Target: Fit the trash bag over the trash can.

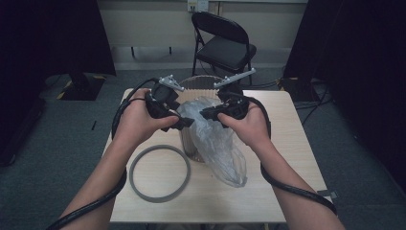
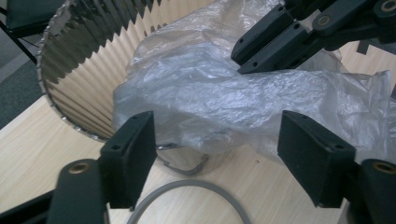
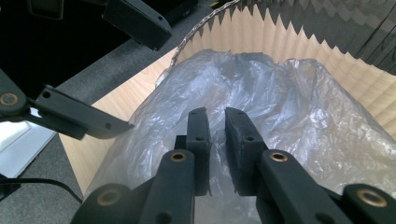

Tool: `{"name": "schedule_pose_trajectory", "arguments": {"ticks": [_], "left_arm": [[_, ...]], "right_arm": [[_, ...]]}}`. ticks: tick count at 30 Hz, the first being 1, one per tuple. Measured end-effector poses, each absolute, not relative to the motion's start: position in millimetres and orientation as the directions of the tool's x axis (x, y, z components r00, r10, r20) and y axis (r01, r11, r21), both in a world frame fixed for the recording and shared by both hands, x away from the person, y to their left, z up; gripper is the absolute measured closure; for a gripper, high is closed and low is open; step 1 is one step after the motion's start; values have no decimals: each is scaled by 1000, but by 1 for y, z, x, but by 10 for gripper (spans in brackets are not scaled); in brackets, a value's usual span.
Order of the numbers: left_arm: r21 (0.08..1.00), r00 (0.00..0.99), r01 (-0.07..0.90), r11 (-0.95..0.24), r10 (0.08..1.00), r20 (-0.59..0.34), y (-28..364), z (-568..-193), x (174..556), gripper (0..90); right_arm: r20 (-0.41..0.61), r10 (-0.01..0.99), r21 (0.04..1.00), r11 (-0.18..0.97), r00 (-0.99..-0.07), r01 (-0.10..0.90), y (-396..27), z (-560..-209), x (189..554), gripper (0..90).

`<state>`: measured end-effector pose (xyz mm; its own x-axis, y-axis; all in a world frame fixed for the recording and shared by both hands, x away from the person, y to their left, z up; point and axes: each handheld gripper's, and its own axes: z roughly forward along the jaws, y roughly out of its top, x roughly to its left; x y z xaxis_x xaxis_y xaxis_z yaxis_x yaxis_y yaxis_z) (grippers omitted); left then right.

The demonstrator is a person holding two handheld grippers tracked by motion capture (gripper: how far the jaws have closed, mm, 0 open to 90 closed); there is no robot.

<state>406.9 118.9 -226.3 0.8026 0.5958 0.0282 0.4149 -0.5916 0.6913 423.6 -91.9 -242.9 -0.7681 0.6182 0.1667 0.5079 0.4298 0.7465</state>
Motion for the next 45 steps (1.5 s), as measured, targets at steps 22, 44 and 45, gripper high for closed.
{"name": "schedule_pose_trajectory", "arguments": {"ticks": [22, 44, 45], "left_arm": [[604, 762, 478, -638, 643, 76, 108, -227, 408, 900], [622, 754, 488, -612, 654, 52, 112, -227, 417, 900], [620, 752, 489, -613, 657, 57, 113, -227, 417, 900]], "right_arm": [[153, 637, 751, 422, -756, 508, -112, -239, 426, 884], [131, 690, 780, 372, -712, 504, -149, -231, 435, 730], [131, 688, 778, 375, -714, 504, -150, -230, 435, 690]]}}
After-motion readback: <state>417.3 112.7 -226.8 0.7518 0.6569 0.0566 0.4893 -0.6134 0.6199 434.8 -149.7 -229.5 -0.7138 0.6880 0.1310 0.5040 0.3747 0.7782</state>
